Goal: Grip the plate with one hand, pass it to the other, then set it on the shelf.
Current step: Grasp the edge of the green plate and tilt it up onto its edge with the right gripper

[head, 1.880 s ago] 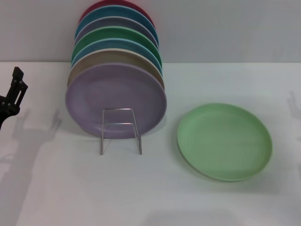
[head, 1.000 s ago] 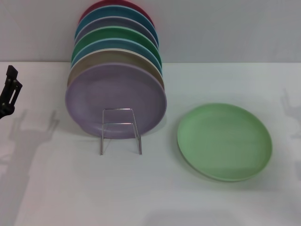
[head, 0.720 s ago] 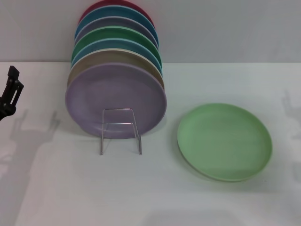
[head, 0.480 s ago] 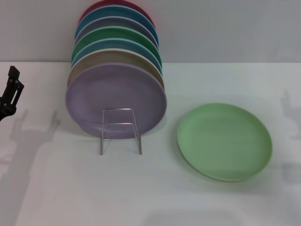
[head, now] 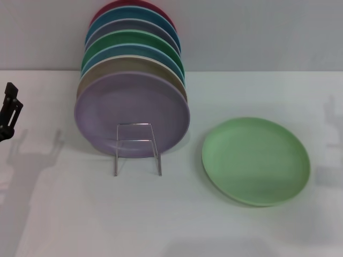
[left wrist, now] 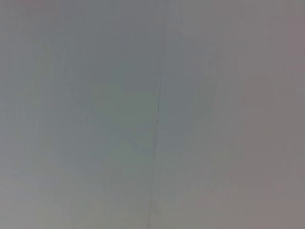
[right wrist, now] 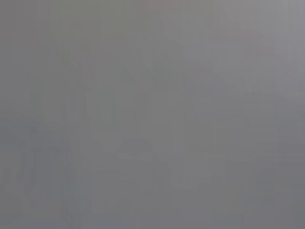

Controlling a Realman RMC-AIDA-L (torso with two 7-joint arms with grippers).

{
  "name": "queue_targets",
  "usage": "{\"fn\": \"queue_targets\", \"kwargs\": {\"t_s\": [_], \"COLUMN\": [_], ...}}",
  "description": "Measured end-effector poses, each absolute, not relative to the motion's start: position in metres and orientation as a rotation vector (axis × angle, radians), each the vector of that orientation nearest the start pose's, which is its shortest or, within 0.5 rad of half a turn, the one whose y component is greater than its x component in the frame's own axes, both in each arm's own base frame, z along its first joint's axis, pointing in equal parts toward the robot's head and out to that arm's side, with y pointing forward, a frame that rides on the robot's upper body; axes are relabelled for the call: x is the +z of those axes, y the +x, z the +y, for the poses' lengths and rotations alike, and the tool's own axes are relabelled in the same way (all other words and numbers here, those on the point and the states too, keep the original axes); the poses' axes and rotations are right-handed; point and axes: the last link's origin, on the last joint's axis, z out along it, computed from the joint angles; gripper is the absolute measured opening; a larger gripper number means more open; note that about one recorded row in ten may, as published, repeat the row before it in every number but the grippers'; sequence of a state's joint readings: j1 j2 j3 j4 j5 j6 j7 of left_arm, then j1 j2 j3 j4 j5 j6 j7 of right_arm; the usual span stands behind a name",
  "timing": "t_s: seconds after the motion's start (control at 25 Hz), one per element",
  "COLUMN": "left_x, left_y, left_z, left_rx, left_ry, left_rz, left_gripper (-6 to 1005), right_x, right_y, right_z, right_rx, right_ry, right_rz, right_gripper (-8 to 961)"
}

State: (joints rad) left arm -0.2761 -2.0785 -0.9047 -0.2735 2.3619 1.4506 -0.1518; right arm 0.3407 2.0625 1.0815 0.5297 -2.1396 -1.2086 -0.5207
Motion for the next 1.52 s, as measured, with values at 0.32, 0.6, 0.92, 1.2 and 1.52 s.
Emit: {"fn": "queue_targets", "kwargs": {"t_s": [0.32,0.6,0.92,1.2,1.52], "left_x": [0.005,0.005,0.004,0.005,0.005], "left_y": [-0.314,-0.314,-0.316,-0.316,-0.316], "left_z": [0.281,0.280,0.278,0.278,0.278], "left_rx": [-0.940,-0.937,-0.933,-0.934,-0.932], "left_ry": [-1.449,-1.454,-1.451,-1.451,-1.451], "left_rz": [-0.408,-0.404,-0.413,-0.414,-0.414], "left_gripper": [809,809,808,807,807], "right_x": [0.024,0.016,0.025,0.037,0.073], "right_y": [0.293,0.286,0.274,0.269,0.258], "right_z": [0.367,0.372,0.386,0.390,0.385], "right_rx": [0.478,0.500,0.416,0.305,0.202], "right_ry": [-1.385,-1.510,-1.720,-1.819,-1.942], "right_rz": [0.411,0.485,0.685,0.821,0.973], "right_gripper": [598,599,598,598,597]}}
